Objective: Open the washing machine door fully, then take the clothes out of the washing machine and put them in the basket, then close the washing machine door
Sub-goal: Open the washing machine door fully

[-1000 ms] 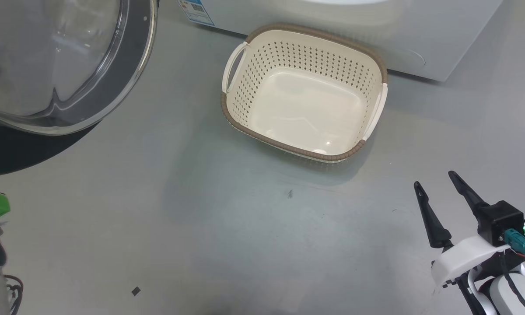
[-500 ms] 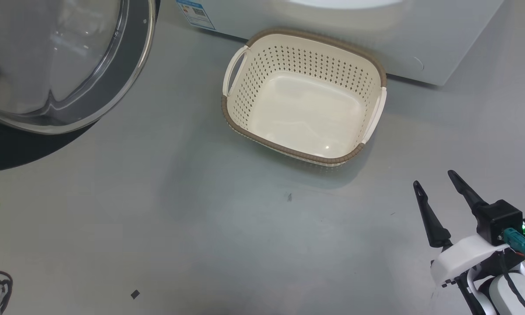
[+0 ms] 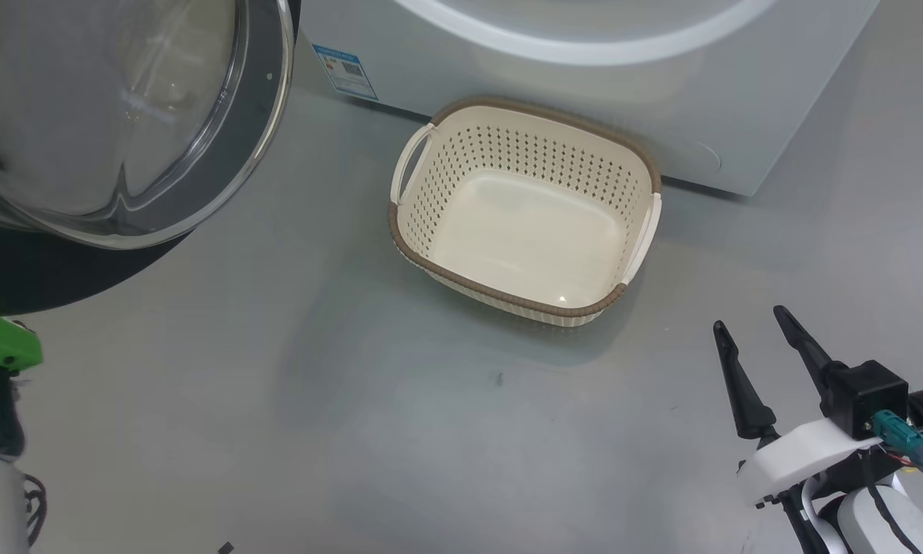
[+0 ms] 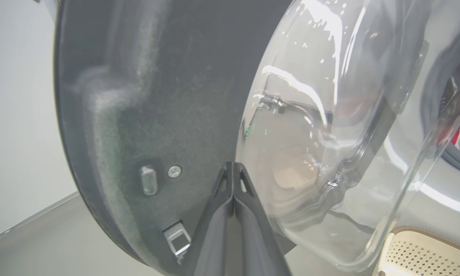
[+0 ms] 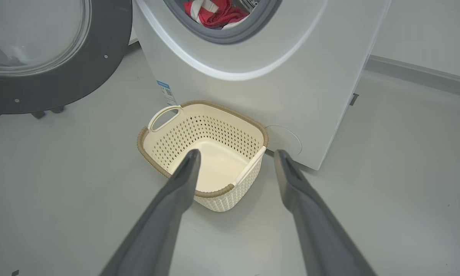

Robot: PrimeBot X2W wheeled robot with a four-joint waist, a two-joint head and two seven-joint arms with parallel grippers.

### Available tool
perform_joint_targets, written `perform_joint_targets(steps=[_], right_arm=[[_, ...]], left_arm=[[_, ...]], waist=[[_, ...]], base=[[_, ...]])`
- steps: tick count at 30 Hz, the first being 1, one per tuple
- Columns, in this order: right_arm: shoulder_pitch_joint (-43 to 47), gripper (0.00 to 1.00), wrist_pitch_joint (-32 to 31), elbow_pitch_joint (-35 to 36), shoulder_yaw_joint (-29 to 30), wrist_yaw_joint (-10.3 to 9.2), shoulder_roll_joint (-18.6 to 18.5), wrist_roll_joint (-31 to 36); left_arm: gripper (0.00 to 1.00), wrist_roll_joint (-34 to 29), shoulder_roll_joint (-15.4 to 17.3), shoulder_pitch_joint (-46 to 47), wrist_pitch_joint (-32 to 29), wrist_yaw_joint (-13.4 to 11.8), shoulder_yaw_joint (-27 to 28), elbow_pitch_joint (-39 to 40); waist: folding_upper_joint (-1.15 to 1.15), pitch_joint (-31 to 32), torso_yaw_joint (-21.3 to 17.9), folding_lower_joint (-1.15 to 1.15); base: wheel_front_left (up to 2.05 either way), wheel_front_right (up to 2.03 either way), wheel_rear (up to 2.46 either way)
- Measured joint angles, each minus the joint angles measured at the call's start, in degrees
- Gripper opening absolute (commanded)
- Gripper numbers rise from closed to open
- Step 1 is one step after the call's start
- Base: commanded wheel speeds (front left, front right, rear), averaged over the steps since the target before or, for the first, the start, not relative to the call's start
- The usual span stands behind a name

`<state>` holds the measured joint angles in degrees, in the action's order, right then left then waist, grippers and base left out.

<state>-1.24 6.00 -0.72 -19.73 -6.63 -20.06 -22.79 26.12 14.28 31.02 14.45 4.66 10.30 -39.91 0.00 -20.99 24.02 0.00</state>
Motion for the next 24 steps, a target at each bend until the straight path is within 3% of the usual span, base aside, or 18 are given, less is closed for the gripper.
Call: perform_joint_targets(steps=[15,24], right_arm=[[0.0,1.0,4.5,-4.1,0.1,0.09,3.8,-2.4],[0.5,1.0,5.8,-5.8,0.1,0.49,5.1,-2.9]], left_arm=[[0.0,-1.9,-4.1,-7.6,0.0,1.7,-3.9,4.3],[0.0,-4.0,-5.0,-13.9,0.0,2.2,-6.4,9.8]], waist=[[0.0,7.5,-2.7,0.0],[0.0,11.4,-7.3,0.0]], base=[[0.0,0.0,0.0],[0.0,0.0,0.0]])
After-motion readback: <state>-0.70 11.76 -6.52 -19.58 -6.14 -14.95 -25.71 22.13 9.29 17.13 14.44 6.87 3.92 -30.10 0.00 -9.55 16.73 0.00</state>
